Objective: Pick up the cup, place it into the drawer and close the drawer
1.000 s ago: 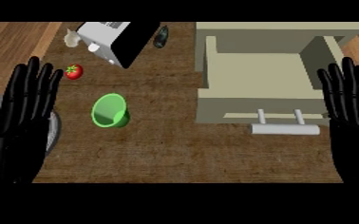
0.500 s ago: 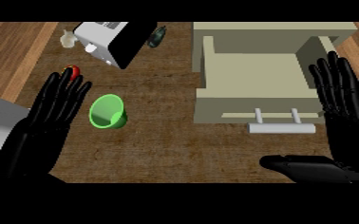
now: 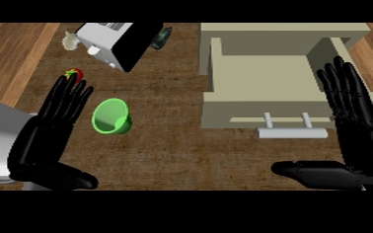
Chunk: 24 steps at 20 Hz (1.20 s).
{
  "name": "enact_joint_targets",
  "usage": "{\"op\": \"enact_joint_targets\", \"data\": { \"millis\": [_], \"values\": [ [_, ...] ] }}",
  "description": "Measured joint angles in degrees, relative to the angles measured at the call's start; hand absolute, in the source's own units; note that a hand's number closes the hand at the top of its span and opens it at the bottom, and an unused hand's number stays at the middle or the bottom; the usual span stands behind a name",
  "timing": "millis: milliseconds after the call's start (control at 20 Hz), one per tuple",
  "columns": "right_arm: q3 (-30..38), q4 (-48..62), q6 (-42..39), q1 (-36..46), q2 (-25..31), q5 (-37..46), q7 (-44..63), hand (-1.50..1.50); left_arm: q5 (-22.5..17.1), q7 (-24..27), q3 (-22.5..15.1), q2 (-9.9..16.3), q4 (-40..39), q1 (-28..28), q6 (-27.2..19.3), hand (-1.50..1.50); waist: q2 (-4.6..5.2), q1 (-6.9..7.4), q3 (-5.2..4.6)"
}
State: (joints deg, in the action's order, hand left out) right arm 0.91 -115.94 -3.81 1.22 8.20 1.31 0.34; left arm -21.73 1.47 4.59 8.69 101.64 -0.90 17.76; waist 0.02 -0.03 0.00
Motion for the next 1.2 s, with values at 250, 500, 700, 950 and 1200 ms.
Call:
{"op": "enact_joint_targets", "data": {
  "millis": [250, 500, 700, 950, 1200],
  "values": [
    [2.0, 1.4, -0.8, 2.1, 0.7, -0.8, 0.2, -1.50, 4.2, 5.0, 2.3, 0.4, -7.3, 0.0, 0.1, -1.50, 0.01, 0.00, -0.01],
    [2.8, 2.5, -1.6, 1.7, 0.8, -0.9, -1.1, -1.50, 8.3, 12.0, 4.9, 1.7, -19.0, 2.5, 0.7, -1.50, 0.04, -0.17, -0.02],
    [3.5, 2.5, -2.3, 1.7, 0.9, -1.4, -1.0, -1.50, 11.6, 16.5, 5.9, 2.5, -27.1, 4.8, 0.1, -1.50, 0.02, -0.19, -0.02],
    [2.7, 1.7, -2.5, 0.1, -0.2, -0.6, -1.6, -1.50, 15.4, 23.3, 6.9, 3.1, -39.0, 8.1, -0.9, -1.50, 0.05, -0.31, -0.02],
    [3.5, 2.8, -3.3, 1.2, 0.0, -1.0, -1.8, -1.50, 17.1, 31.9, 8.8, 4.8, -53.8, 13.4, 0.4, -1.50, 0.09, -0.41, -0.05]
  ]
}}
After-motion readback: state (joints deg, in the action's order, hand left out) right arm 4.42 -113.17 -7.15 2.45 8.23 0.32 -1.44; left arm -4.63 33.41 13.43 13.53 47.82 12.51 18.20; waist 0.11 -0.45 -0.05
